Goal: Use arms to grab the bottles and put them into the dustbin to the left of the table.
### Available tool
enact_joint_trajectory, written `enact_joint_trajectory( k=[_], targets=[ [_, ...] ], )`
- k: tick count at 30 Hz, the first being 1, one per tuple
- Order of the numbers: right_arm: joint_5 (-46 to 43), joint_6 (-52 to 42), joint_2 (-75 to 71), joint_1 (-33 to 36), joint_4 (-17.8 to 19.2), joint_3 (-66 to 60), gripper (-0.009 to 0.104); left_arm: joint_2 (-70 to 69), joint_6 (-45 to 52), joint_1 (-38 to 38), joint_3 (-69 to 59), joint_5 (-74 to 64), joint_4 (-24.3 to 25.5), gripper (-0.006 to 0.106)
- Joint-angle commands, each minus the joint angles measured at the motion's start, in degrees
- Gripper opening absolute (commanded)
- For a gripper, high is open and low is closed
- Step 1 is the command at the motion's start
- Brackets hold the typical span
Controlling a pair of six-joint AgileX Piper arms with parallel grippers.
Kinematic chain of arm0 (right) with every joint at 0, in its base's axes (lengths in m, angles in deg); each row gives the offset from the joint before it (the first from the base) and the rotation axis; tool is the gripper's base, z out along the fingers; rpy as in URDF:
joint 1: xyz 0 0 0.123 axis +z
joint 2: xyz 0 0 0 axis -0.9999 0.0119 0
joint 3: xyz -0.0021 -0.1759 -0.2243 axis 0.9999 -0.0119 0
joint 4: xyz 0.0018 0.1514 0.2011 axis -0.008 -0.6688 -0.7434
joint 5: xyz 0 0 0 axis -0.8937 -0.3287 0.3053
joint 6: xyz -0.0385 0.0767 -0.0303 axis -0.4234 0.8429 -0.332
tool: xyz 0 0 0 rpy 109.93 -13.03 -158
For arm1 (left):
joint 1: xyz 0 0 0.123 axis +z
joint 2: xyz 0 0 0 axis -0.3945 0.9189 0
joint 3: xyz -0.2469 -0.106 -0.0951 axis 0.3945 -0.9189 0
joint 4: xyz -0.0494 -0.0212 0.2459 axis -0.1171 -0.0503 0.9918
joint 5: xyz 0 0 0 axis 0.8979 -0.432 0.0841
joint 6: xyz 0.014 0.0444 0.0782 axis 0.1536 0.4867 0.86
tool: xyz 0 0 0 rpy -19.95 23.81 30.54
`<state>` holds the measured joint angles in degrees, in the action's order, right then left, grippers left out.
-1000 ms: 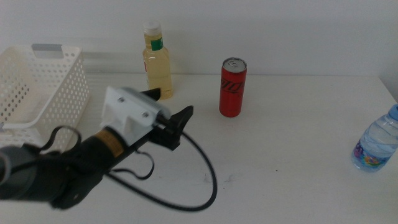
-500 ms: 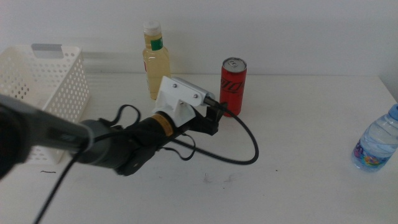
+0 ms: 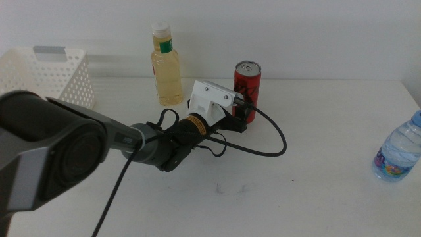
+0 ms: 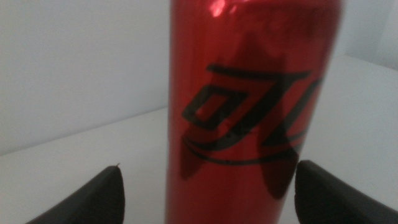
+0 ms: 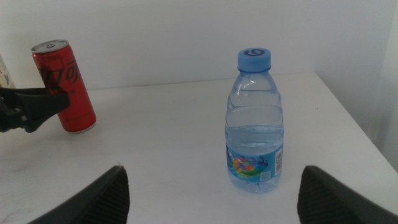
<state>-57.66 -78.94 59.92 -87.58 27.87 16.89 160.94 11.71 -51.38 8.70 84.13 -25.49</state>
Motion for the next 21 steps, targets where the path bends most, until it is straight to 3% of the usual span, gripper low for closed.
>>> enact_joint_trajectory(
  k=[1, 11, 15, 18, 21],
  targets=[
    [-0.6, -0.2, -0.2, -0.2, 0.5, -0.2, 0.081, 1.4, -1.1, -0.6, 2.3, 0.0, -0.9, 0.094],
    [-0.6, -0.2, -0.2, -0.2, 0.5, -0.2, 0.081, 6.7, -0.5, -1.5, 10.4, -3.4, -1.4, 0.094],
    [-0.6, -0.2, -0.2, -0.2, 0.5, -0.2, 0.081, 7.2, 0.0, -1.6, 12.8, -7.1, -1.3, 0.086],
    [-0.6, -0.2, -0.2, -0.2, 0.5, -0.2, 0.081, 6.9, -0.5, -1.6, 12.8, -6.4, -0.2, 0.064],
    [-0.6, -0.2, -0.2, -0.2, 0.5, -0.2, 0.081, 3.9, -2.3, -1.6, 10.6, -7.1, 0.8, 0.026]
  ],
)
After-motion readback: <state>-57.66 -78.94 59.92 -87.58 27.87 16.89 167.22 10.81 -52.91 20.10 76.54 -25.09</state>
